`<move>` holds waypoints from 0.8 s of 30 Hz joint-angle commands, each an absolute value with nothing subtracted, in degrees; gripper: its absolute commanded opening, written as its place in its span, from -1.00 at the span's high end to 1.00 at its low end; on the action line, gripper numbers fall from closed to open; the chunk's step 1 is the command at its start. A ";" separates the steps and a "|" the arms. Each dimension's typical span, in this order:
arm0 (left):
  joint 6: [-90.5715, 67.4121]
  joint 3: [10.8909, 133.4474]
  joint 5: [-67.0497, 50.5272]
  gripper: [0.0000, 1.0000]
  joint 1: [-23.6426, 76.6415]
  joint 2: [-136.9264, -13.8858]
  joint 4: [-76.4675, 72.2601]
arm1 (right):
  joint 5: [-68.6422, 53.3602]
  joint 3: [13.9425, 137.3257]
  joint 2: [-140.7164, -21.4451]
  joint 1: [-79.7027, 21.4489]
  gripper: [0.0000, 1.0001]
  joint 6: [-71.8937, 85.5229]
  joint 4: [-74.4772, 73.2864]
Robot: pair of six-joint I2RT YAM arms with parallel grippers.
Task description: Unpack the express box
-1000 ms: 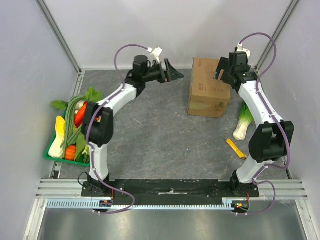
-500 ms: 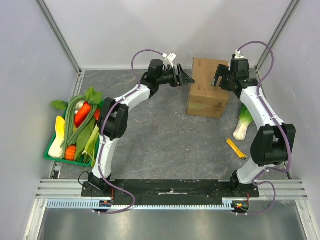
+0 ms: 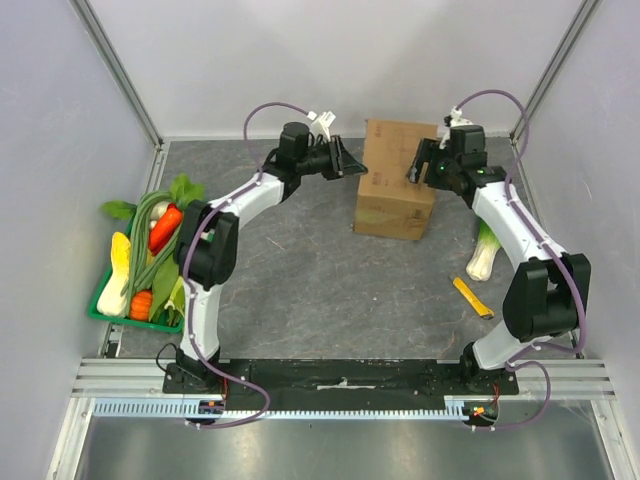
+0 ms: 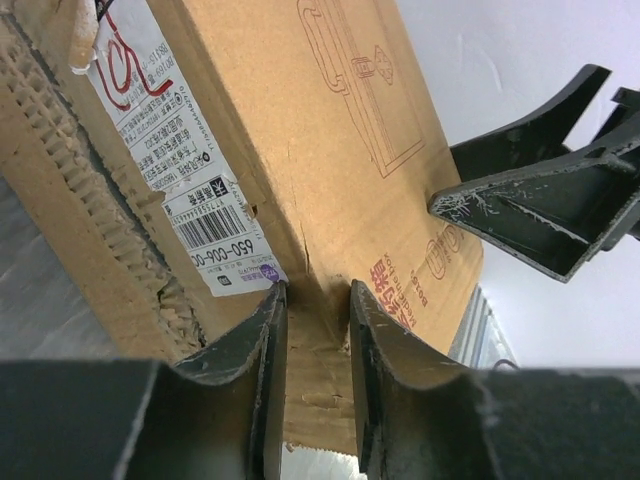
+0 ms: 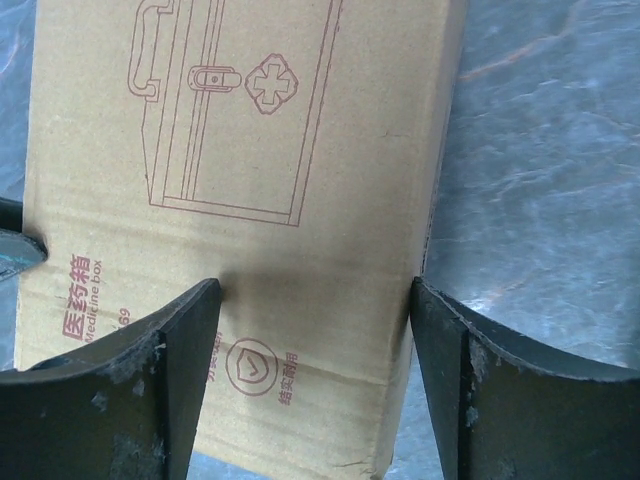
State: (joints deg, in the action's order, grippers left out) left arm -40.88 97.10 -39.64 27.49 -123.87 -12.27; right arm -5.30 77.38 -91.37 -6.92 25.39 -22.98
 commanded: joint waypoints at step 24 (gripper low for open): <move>-27.07 81.20 -41.83 0.40 31.20 -98.52 -4.13 | -22.84 66.90 -92.55 -31.29 -0.33 40.86 -7.68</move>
